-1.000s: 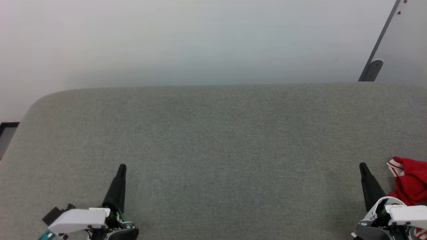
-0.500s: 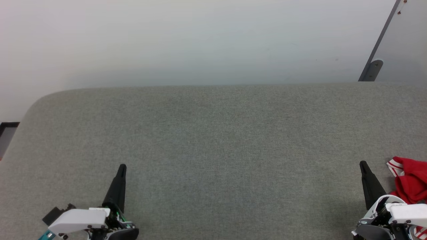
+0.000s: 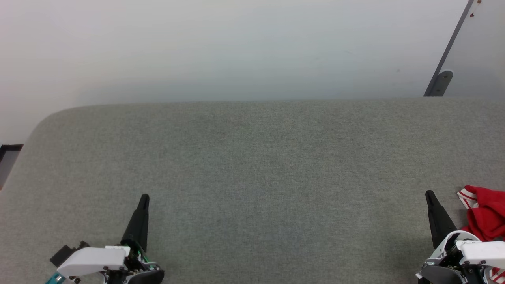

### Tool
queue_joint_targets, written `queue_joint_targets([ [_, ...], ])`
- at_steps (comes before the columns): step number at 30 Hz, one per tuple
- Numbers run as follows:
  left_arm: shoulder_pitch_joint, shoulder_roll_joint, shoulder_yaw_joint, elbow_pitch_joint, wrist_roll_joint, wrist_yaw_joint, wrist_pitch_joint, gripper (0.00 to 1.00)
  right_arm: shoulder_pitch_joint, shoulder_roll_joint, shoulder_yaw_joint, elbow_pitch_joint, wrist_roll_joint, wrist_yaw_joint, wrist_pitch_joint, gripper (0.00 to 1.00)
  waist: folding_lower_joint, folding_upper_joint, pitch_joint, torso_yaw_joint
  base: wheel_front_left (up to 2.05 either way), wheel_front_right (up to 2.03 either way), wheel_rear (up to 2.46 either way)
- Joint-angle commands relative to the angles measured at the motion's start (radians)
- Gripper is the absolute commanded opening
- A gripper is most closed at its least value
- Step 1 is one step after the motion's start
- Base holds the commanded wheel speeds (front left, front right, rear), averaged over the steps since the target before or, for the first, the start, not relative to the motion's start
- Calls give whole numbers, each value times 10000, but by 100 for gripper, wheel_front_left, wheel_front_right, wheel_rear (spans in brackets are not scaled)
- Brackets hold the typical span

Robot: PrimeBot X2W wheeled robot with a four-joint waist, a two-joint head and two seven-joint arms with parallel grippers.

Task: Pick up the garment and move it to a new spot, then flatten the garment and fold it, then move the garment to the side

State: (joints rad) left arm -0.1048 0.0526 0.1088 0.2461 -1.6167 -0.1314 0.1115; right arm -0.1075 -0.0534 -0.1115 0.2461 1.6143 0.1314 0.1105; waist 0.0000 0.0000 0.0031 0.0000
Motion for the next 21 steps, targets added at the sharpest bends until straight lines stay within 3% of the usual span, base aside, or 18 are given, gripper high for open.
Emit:
queue_joint_targets([
  [1, -103, -20, 29, 22, 20, 14, 31, 0, -31, 18, -15, 10, 6, -14, 36, 0, 0, 0, 0, 0, 0, 0, 0],
  [21, -104, -29, 41, 21, 36, 14, 29, 0, -32, 26, -21, 11, -6, -14, 38, 0, 0, 0, 0, 0, 0, 0, 0],
])
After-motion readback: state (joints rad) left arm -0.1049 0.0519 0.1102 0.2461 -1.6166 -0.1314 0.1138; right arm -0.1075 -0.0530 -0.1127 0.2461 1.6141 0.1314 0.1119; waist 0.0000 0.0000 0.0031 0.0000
